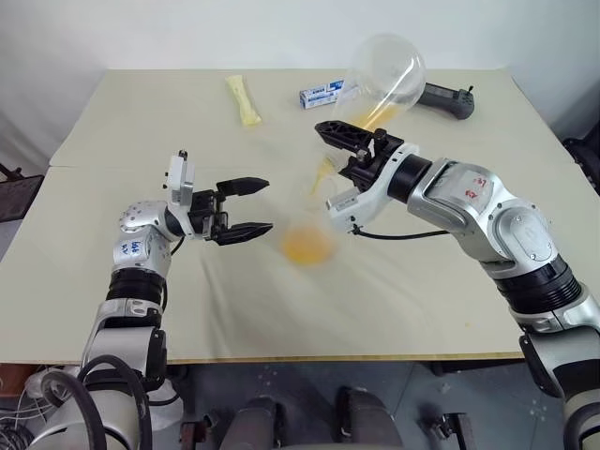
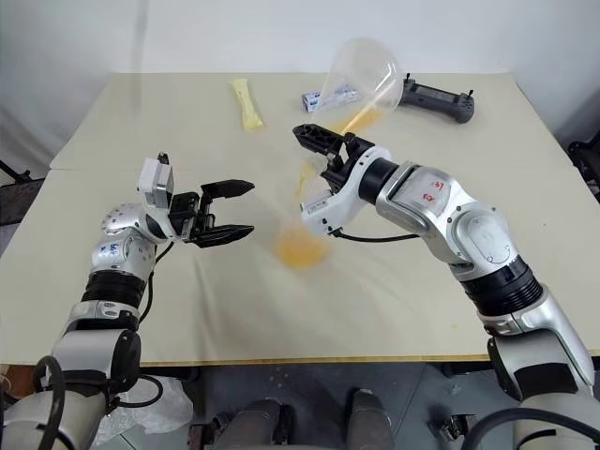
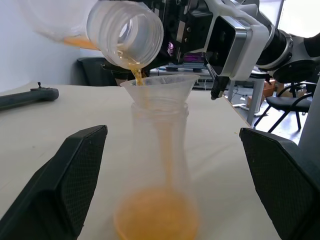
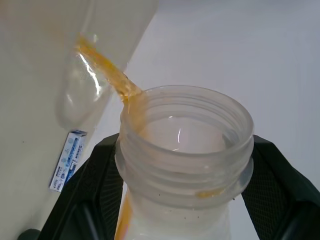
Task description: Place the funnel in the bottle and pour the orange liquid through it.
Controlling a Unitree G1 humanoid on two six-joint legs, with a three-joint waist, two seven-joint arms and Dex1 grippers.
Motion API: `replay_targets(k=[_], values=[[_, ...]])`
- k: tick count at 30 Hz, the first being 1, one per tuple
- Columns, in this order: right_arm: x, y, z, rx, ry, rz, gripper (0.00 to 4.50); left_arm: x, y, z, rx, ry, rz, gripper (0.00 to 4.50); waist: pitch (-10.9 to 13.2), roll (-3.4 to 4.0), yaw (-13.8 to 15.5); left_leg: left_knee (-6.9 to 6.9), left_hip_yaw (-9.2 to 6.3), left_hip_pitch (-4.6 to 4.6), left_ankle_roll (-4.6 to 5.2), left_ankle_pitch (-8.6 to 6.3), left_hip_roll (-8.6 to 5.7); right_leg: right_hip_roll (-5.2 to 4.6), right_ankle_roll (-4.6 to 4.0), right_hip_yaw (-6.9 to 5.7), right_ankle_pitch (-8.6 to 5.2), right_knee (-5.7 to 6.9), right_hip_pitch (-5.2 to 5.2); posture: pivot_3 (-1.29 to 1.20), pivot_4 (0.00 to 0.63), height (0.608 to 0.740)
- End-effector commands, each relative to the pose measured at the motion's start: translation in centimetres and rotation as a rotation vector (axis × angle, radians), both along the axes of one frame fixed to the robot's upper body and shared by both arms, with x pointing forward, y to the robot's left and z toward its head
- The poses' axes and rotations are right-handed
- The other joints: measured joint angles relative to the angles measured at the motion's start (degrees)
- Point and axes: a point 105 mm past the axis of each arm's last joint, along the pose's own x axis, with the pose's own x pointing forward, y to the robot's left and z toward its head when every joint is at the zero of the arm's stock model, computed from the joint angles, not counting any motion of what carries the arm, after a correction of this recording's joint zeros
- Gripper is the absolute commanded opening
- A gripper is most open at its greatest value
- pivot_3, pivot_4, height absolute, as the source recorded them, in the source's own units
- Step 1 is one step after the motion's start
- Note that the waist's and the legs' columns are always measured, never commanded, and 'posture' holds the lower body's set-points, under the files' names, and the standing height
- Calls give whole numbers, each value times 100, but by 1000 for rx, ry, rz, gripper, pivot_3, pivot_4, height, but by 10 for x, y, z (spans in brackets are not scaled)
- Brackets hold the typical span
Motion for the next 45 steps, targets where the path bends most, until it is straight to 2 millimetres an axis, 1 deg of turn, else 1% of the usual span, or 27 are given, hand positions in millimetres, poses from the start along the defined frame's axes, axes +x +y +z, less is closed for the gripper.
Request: replay_targets(k=[1, 21, 45], values=[[-7, -3, 26, 33, -91, 17, 2808, -6, -1, 12, -11, -63, -55, 4500, 0, 0, 0, 0, 0, 0, 0, 0, 0, 0, 0, 0, 0, 0, 0, 0, 150, 740], [-8, -3, 27, -9, -122, 36, 2808, -4, -3, 16, -31, -68, -53, 4500, 0, 0, -2, 0, 0, 0, 0, 0, 0, 0, 0, 0, 0, 0, 0, 0, 150, 740], [-10, -2, 28, -12, -144, 60, 2808, -4, -2, 19, -52, -66, -54, 4500, 0, 0, -2, 0, 1, 0, 0, 0, 0, 0, 0, 0, 0, 0, 0, 0, 150, 740]])
